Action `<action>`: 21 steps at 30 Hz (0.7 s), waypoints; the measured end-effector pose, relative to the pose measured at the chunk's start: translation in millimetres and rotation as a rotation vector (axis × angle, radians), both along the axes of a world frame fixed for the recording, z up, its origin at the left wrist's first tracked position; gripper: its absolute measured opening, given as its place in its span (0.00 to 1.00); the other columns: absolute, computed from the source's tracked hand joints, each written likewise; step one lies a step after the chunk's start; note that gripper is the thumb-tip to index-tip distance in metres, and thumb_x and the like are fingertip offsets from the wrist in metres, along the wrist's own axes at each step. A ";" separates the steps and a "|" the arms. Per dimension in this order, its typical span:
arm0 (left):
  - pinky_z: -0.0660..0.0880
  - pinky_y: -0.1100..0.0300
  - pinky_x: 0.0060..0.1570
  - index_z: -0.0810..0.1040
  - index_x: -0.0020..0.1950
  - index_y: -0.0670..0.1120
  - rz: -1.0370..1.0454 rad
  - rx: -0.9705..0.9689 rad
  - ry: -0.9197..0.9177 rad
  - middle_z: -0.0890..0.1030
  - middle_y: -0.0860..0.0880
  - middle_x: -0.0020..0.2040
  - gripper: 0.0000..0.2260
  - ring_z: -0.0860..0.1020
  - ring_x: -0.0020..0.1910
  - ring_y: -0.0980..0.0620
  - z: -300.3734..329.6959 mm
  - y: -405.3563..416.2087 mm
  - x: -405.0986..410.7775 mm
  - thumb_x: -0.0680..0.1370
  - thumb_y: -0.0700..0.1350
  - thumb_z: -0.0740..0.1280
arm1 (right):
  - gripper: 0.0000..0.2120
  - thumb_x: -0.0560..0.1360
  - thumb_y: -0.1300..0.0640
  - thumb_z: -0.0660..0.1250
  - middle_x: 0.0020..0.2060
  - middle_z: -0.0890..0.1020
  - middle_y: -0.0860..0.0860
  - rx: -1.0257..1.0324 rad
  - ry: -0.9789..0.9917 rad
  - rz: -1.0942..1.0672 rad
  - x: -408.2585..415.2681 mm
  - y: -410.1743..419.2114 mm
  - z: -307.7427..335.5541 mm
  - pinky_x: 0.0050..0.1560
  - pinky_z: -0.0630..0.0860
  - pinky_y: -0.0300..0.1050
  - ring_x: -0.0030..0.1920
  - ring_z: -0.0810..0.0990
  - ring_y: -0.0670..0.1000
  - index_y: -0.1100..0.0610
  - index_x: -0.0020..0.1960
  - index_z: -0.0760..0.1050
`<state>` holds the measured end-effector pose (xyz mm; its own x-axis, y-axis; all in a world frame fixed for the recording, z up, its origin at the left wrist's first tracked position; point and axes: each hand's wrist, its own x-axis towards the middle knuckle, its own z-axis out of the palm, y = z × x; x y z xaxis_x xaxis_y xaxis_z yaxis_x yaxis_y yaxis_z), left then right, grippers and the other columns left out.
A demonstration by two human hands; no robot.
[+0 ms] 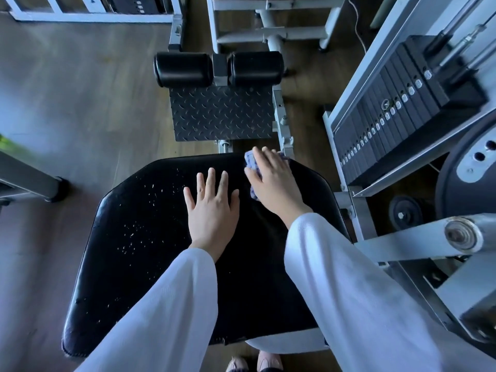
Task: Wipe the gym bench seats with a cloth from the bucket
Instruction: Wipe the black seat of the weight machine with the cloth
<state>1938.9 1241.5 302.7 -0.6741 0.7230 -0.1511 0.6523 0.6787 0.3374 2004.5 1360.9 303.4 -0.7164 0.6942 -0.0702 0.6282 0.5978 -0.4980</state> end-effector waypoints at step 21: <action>0.58 0.52 0.68 0.63 0.70 0.40 -0.068 0.082 0.094 0.58 0.41 0.74 0.21 0.55 0.73 0.45 7.0 30.2 -20.8 0.77 0.44 0.53 | 0.23 0.79 0.51 0.57 0.71 0.65 0.59 0.132 -0.080 -0.082 60.3 17.5 -5.7 0.71 0.52 0.53 0.72 0.60 0.58 0.60 0.71 0.63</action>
<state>1918.1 1271.7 309.7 -0.6317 0.7747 -0.0284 0.7270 0.6048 0.3250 2064.8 1378.4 297.6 -0.6530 0.7568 -0.0288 0.7117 0.6001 -0.3652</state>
